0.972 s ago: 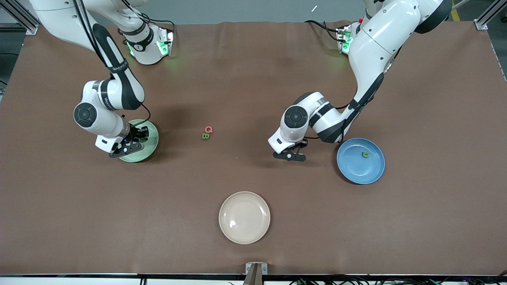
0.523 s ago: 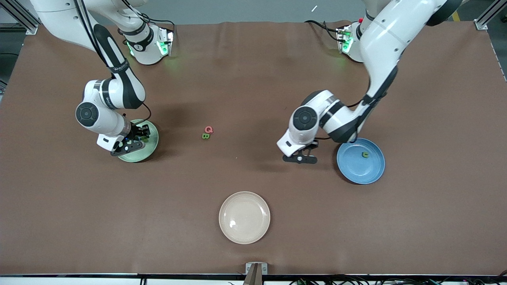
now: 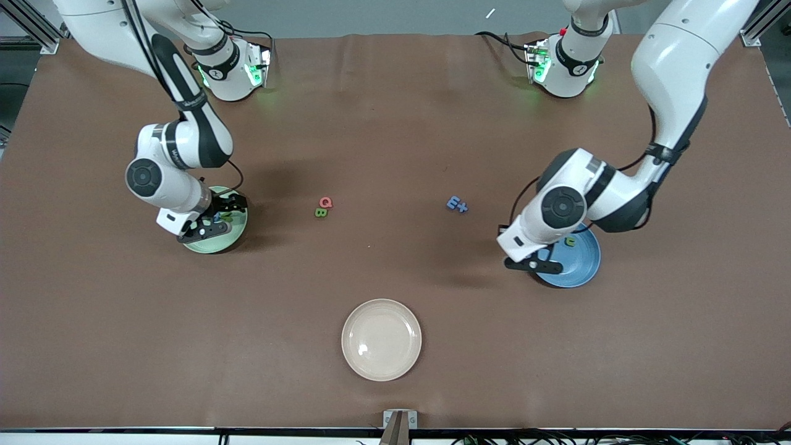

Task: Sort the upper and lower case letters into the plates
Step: 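Drop the green b in the blue plate while the right gripper reaches the B, then grasp the green B with the right gripper while the left gripper reaches the m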

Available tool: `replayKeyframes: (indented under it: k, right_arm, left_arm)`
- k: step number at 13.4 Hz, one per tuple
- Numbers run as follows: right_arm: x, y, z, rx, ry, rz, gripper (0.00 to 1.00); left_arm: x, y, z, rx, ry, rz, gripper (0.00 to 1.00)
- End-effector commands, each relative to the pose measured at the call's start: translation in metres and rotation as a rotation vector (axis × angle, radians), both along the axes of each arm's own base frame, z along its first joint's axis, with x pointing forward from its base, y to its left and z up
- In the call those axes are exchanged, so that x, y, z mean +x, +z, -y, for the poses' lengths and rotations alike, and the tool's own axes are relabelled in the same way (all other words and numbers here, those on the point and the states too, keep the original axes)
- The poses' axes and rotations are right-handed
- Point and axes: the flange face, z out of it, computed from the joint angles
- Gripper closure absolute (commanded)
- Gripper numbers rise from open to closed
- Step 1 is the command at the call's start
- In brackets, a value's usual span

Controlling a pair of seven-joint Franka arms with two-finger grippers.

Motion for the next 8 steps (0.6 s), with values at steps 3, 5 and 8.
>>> replayKeyframes:
  k: [3,5,8]
  right_arm:
    - [-0.017,0.014,-0.078,-0.038,-0.163,0.027,0.0]
    - [-0.02,0.014,-0.101,-0.047,-0.246,0.048,0.0]
    - [-0.029,0.01,-0.146,-0.046,-0.368,0.093,0.0]
  left_arm:
    - [0.01,-0.018,-0.056,0.023,-0.083,0.021,0.76]
    - [0.006,-0.032,-0.068,0.004,-0.092,0.027,0.75]
    - [-0.015,-0.053,-0.072,0.001,-0.108,-0.005,0.75]
